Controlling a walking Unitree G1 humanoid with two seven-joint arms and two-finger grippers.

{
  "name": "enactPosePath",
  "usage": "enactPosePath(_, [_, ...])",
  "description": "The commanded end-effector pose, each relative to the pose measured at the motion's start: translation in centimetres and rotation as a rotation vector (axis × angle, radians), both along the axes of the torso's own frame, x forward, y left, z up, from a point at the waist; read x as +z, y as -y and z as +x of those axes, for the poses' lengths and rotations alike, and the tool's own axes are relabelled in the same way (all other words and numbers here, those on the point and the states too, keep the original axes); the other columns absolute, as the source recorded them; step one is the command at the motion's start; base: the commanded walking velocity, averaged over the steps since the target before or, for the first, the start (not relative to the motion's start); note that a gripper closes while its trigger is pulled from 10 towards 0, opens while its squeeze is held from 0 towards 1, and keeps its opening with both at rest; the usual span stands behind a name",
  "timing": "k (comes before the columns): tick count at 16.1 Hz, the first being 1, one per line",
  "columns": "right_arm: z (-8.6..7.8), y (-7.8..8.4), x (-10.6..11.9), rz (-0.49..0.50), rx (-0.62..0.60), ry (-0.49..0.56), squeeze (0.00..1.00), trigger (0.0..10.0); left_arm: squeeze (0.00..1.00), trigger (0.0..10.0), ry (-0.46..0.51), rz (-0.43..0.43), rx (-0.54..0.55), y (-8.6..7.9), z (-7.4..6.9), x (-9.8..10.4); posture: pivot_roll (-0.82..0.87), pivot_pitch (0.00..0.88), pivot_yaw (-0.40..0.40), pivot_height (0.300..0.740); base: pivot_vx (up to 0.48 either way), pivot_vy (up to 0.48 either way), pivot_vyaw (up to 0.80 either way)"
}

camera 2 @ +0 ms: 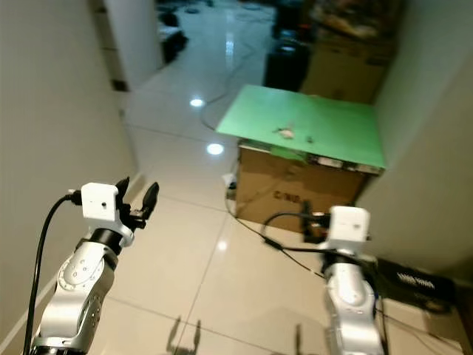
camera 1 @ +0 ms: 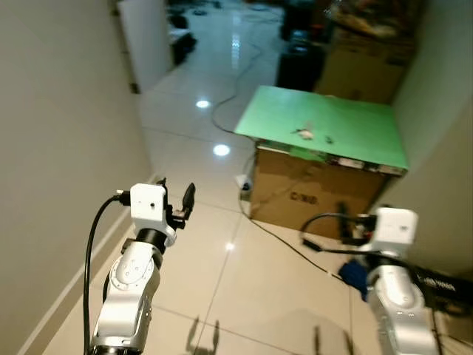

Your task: Hang keys on a hook

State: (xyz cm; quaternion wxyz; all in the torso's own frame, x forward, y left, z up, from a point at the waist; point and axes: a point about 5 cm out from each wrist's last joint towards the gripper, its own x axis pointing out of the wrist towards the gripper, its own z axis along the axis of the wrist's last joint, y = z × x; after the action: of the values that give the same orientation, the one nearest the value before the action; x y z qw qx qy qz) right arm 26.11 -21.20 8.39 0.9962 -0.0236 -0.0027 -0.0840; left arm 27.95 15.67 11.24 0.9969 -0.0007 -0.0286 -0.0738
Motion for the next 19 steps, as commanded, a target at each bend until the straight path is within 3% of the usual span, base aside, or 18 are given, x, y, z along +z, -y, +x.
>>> enactPosePath(1, [0.1, 0.4, 0.7, -0.004, -0.030, 0.030, 1.00, 10.0, 1.00, 10.0, -0.043, 0.009, 0.031, -0.6, 0.2, -0.6, 0.01, 0.000, 0.034, 0.740, 0.000, 0.000, -0.63])
enactPosePath(3, [0.5, -0.3, 1.0, -0.017, 0.001, 0.047, 1.00, 10.0, 1.00, 10.0, -0.069, 0.016, 0.038, -0.6, 0.8, -1.0, 0.01, 0.000, 0.035, 0.740, 0.000, 0.000, -0.69])
enactPosePath(6, [1.1, -1.8, 1.2, -0.034, 0.110, 0.048, 1.00, 10.0, 1.00, 10.0, -0.114, 0.033, 0.038, -0.3, 0.7, -1.9, 0.00, 0.000, 0.042, 0.740, 0.000, 0.000, -0.77])
enactPosePath(8, [1.1, -2.1, 0.9, -0.034, 0.131, 0.026, 1.00, 10.0, 1.00, 10.0, -0.139, -0.008, 0.079, -0.7, 0.6, -2.2, 0.00, 0.000, 0.037, 0.740, 0.000, 0.000, -0.78])
enactPosePath(10, [0.7, -1.9, 0.7, -0.060, 0.142, 0.023, 1.00, 10.0, 1.00, 10.0, -0.127, 0.014, 0.078, -0.6, 0.7, -2.1, 0.01, 0.000, 0.018, 0.740, 0.000, 0.000, -0.78])
enactPosePath(12, [0.7, -1.7, 0.5, -0.057, 0.137, 0.016, 1.00, 10.0, 1.00, 10.0, -0.127, 0.009, 0.047, -0.4, 0.7, -2.1, 0.02, 0.000, 0.024, 0.740, 0.000, 0.000, -0.78])
enactPosePath(14, [1.0, -1.9, 0.3, -0.036, 0.127, 0.010, 1.00, 10.0, 1.00, 10.0, -0.102, -0.048, -0.067, 0.8, 0.5, -1.4, 0.02, 0.000, 0.035, 0.740, 0.000, 0.000, -0.77])
enactPosePath(15, [1.0, -2.0, 0.3, -0.047, 0.134, 0.008, 1.00, 10.0, 0.00, 10.0, -0.090, -0.028, -0.061, 0.7, 0.6, -1.2, 0.02, 0.000, 0.035, 0.740, 0.000, 0.000, -0.76])
enactPosePath(16, [1.1, -2.2, 0.2, -0.066, 0.145, -0.004, 0.42, 10.0, 0.00, 10.0, -0.083, 0.000, -0.037, 0.6, 0.8, -1.1, 0.01, 0.000, 0.035, 0.740, 0.480, 0.000, 0.00])
enactPosePath(17, [1.2, -2.3, 0.0, -0.072, 0.153, -0.027, 0.00, 10.0, 0.00, 10.0, -0.077, -0.005, -0.025, 0.7, 1.0, -1.0, 0.00, 0.000, 0.038, 0.740, 0.480, 0.000, 0.00])
enactPosePath(19, [1.3, -2.3, -0.2, -0.059, 0.163, -0.035, 0.00, 10.0, 0.00, 10.0, -0.081, -0.002, -0.026, 1.0, 1.3, -1.1, 0.00, 0.000, 0.039, 0.740, 0.480, 0.000, 0.00])
